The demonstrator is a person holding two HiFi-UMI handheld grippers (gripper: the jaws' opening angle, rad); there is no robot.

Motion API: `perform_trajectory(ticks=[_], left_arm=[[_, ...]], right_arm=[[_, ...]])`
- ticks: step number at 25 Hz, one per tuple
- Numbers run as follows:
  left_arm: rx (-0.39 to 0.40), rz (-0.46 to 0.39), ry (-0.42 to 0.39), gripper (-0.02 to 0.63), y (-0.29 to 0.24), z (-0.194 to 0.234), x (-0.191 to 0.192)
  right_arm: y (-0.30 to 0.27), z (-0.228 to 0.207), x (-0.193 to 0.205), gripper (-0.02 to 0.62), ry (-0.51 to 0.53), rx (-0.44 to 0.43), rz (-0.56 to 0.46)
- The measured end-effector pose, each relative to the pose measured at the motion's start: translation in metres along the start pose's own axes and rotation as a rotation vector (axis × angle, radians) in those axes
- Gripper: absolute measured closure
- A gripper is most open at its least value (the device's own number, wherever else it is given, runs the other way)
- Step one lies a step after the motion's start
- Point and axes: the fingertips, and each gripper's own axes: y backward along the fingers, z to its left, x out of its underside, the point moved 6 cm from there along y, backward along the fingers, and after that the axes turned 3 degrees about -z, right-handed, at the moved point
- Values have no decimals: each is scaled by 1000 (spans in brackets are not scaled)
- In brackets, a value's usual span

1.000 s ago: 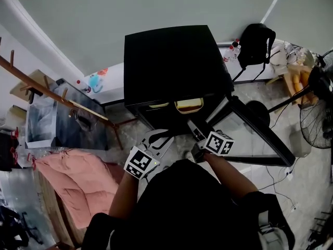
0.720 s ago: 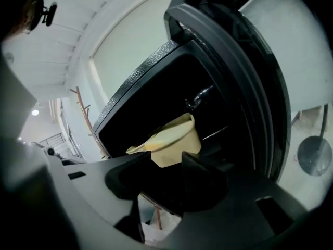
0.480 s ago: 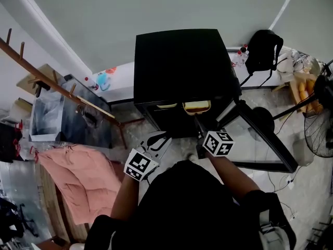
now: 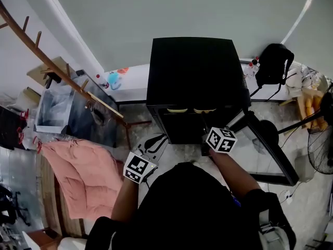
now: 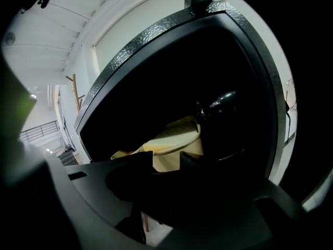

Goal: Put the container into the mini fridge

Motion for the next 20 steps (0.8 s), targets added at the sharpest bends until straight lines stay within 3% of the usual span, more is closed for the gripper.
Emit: perform_trajectory(ticks=[11,16,20], left_arm=[[-112,-60,86,545,14,13,-1],[-182,-107,178,548,21,19,-1],[-249,-129,162,548,24,22,-6]], right_arm=[[-10,-2,-6,422,4,2,8],[6,5,-9,422,32,-41,-7],[24,17,-15,422,81,-102,-26]])
